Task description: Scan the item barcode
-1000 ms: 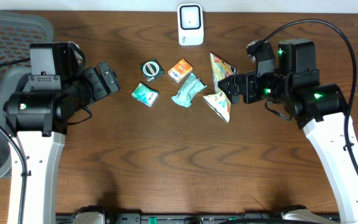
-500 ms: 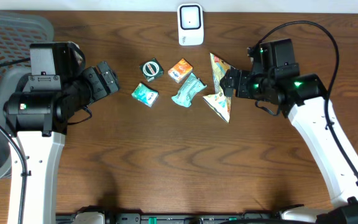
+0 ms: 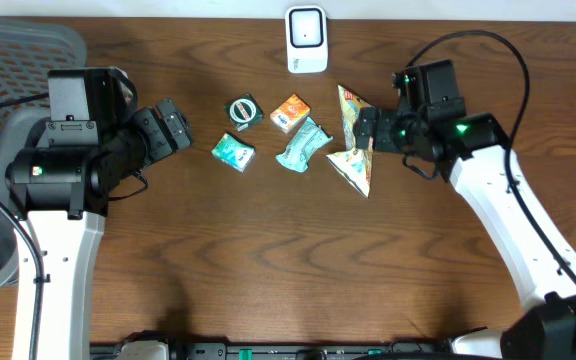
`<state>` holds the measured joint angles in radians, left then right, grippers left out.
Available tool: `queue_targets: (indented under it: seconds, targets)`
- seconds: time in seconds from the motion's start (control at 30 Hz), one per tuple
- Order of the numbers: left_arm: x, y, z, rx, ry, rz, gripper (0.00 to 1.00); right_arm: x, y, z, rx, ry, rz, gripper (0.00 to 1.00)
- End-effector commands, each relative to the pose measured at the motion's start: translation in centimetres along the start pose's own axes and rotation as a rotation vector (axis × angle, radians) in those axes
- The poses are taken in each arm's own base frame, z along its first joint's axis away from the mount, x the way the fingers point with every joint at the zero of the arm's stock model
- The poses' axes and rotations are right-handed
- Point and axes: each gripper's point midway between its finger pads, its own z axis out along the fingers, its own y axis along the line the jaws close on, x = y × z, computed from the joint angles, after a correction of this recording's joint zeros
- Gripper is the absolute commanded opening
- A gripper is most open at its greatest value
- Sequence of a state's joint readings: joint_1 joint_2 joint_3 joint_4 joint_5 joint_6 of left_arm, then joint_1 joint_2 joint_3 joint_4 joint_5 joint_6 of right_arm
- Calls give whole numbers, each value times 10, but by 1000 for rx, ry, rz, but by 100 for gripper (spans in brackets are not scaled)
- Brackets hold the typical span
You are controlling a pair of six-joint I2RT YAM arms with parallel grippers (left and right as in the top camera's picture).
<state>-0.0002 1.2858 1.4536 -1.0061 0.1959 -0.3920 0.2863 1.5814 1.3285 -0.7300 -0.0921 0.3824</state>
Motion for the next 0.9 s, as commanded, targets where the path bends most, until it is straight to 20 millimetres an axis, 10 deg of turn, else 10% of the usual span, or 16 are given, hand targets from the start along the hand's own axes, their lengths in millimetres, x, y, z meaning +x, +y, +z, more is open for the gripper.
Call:
queue_targets:
  seconds: [0.0,0.63,0.73,0.87]
  targets:
    - [-2,2,0,-8,-5,3,98,-8,0,13,14,-18,-7,95]
    - [-2,2,0,-8,-5,3,98,22,-12,115,393,-50,-94,96]
    - [-2,2,0,-8,-5,3,98,36,-21,132,421,1,-104,83]
    - [-2,2,0,-8,-5,3,98,43,-20,133,410,37,-107,42]
